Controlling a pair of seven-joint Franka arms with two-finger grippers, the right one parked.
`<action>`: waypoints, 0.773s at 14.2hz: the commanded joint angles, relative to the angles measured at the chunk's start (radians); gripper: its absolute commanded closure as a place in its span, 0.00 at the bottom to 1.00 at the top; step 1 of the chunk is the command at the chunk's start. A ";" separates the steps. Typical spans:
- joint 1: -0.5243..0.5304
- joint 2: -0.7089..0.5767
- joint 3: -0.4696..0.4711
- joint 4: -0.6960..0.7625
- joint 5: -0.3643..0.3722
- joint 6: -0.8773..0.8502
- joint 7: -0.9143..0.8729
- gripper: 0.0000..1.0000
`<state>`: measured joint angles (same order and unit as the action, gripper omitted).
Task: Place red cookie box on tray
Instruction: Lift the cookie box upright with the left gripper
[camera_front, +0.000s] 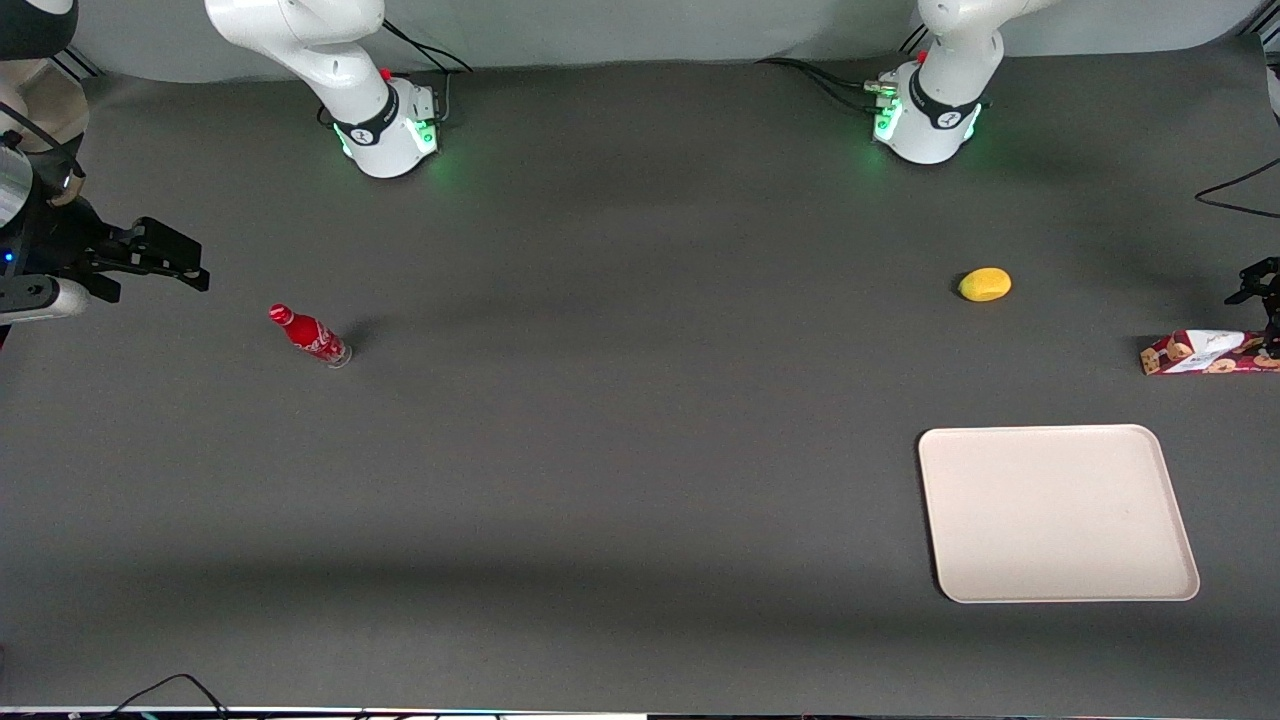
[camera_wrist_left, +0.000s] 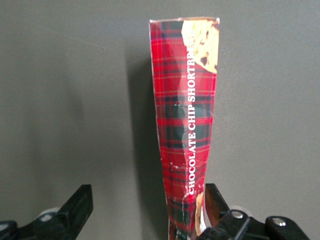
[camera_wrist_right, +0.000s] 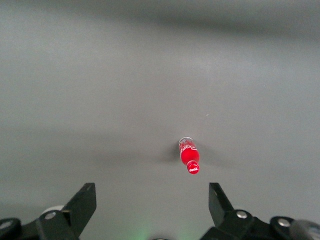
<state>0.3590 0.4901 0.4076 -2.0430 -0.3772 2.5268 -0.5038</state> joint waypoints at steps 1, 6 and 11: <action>-0.012 0.030 0.004 0.024 -0.017 0.010 -0.001 0.00; -0.011 0.056 0.005 0.055 -0.019 -0.002 -0.001 0.53; -0.011 0.054 0.004 0.058 -0.019 -0.013 -0.013 1.00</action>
<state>0.3584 0.5320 0.4019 -2.0033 -0.3825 2.5272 -0.5041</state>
